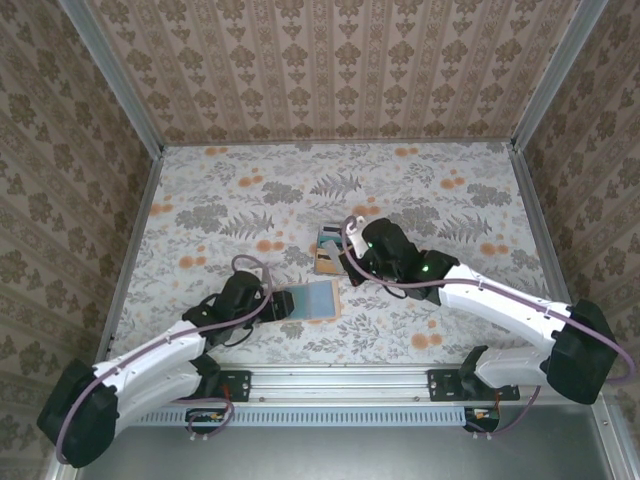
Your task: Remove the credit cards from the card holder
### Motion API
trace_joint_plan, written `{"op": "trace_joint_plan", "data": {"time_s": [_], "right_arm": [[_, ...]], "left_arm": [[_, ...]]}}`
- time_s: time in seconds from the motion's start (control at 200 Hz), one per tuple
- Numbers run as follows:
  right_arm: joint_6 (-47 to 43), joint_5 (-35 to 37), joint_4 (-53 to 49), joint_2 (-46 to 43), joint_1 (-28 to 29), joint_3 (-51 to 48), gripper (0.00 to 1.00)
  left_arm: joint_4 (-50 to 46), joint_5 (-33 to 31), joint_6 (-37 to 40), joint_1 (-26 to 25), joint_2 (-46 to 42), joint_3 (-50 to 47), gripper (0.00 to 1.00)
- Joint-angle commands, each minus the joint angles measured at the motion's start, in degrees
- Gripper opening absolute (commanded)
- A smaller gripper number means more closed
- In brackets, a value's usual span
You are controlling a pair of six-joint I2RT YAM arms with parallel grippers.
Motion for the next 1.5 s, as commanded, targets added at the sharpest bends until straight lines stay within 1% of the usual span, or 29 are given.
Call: {"op": "trace_joint_plan", "data": {"time_s": [0.0, 0.03, 0.045, 0.065, 0.15, 0.195, 0.345, 0.485, 0.525, 0.69, 0.76, 0.965, 1.495], "right_arm": [[-18.79, 0.43, -4.91, 2.99, -0.84, 5.61, 0.0], [-21.3, -0.2, -5.42, 3.67, -0.93, 6.74, 0.0], [-22.29, -0.26, -5.5, 4.1, -1.01, 7.21, 0.0], [-23.84, -0.53, -5.76, 4.57, -1.17, 7.88, 0.0], [-30.77, -1.29, -8.25, 6.76, -1.72, 11.3, 0.0], [-34.09, -1.3, -9.45, 9.74, -2.22, 13.11, 0.0], [-42.31, -3.25, -13.15, 15.17, -4.16, 18.7, 0.0], [-47.55, -0.75, -17.55, 21.22, -5.52, 24.58, 0.0], [-48.3, -0.54, -19.39, 22.53, -6.24, 25.81, 0.0], [-50.2, -1.81, -19.37, 25.81, -8.29, 27.98, 0.0], [-51.05, -0.8, -19.46, 27.33, -8.47, 28.95, 0.0], [-51.39, -1.49, -20.49, 30.78, -9.54, 30.64, 0.0], [-50.63, -1.35, -19.78, 35.51, -10.41, 32.15, 0.0]], "left_arm": [[-1.46, 0.29, 0.44, 0.04, -3.73, -0.96, 0.95], [-1.68, 0.2, 0.44, 0.01, -4.92, -1.23, 0.97], [-1.84, 0.07, 0.44, 0.01, -5.53, -1.33, 0.99], [-2.12, -0.06, 0.44, 0.01, -6.34, -1.53, 1.0], [-3.15, -0.41, 0.85, 0.01, -9.73, -2.3, 1.0], [-4.01, -0.58, 1.06, 0.1, -11.37, -2.48, 1.0], [-7.19, -1.7, 1.04, 0.19, -16.51, -3.56, 1.0], [-9.39, -2.0, 0.69, 0.45, -21.12, -4.85, 1.0], [-9.89, -2.07, 0.58, 0.55, -22.3, -5.05, 1.0], [-11.46, -2.8, 0.43, 1.15, -25.22, -5.8, 1.0], [-11.74, -2.41, 0.44, 1.5, -25.18, -5.82, 1.0], [-11.93, -2.27, 0.34, 2.12, -25.19, -6.0, 1.0], [-11.81, -1.31, 0.11, 3.17, -25.18, -6.3, 1.0]]}}
